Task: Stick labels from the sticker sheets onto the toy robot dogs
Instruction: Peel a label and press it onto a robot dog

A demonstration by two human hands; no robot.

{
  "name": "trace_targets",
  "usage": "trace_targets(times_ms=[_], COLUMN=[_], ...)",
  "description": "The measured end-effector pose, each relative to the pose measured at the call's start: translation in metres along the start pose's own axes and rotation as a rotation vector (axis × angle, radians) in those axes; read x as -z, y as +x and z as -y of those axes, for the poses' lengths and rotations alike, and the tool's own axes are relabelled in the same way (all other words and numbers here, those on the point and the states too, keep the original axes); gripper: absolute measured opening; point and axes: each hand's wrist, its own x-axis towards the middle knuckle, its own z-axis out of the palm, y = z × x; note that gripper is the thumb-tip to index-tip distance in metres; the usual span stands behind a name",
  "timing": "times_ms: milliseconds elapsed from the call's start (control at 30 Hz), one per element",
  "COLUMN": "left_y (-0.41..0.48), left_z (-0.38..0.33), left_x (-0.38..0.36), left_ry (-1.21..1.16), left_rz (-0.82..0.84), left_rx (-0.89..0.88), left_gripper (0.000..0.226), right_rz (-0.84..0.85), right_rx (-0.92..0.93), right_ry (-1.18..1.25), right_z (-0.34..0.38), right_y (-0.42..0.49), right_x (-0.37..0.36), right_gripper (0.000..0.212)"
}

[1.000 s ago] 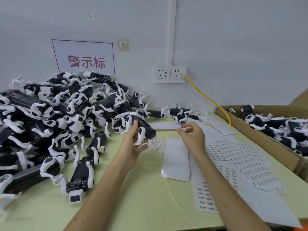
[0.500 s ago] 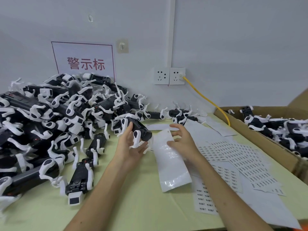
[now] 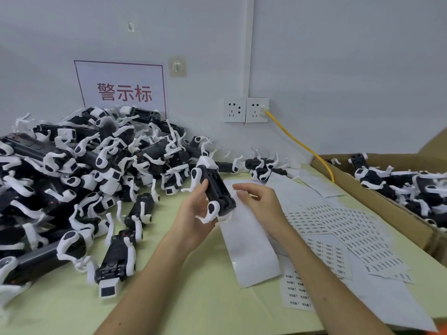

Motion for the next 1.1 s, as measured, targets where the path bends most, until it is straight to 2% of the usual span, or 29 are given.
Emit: trace_targets(times_ms=[67,200,367,667,767,867,1033,1100], left_y=[-0.0007,-0.0021,-0.0025,-0.0026,-0.0038,-0.0014,0.0031,0.0028], left_z=[0.0008,0.0008,0.001,0.0016,-0.0012,-0.0024,0.002,0.0018], left_x=[-0.0012,-0.0022,-0.0023,-0.0035,-0.0043,-0.0011,0.0048,0.0042], left_ry=[0.015,0.034,0.066,0.183,0.212,0.201,0.185,0.171], left_rz=[0.019,0.057,0.082,0.113,0.232,0.309,0.256,0.221], left_rx=[-0.005,-0.014,-0.049,-0.01,-0.013,-0.021,-0.022,-0.025], left_gripper=[0.032,0.035,0.031,0.047,0.042,0.046,0.049,0.044], right_rz=[-0.031,-0.034,-0.046,-0.081,-0.066,-0.036,-0.017,-0.031], right_rx=[-0.002,-0.049,-0.017,0.01,0.024,0.031,0.053,0.07], right_ry=[0.011,0.067,0.023,-0.093,-0.08,-0.048,-0.058,-0.092], right_z=[-0.0009,-0.0018,0.0005,-0.002,-0.0016,-0.0019,-0.0013,-0.0019], right_y=[0.0002,-0.0008,0.0003,0.0009,0.0006,0.0007,-0.0016,-0.0012], right_x=[0.0,-0.0009,-0.0011,0.0015,0.0017,0.0004,-0.0009,-0.0007], right_gripper=[0.022,0.026,0.023,0.017,0.016,0.005,0.006,0.011])
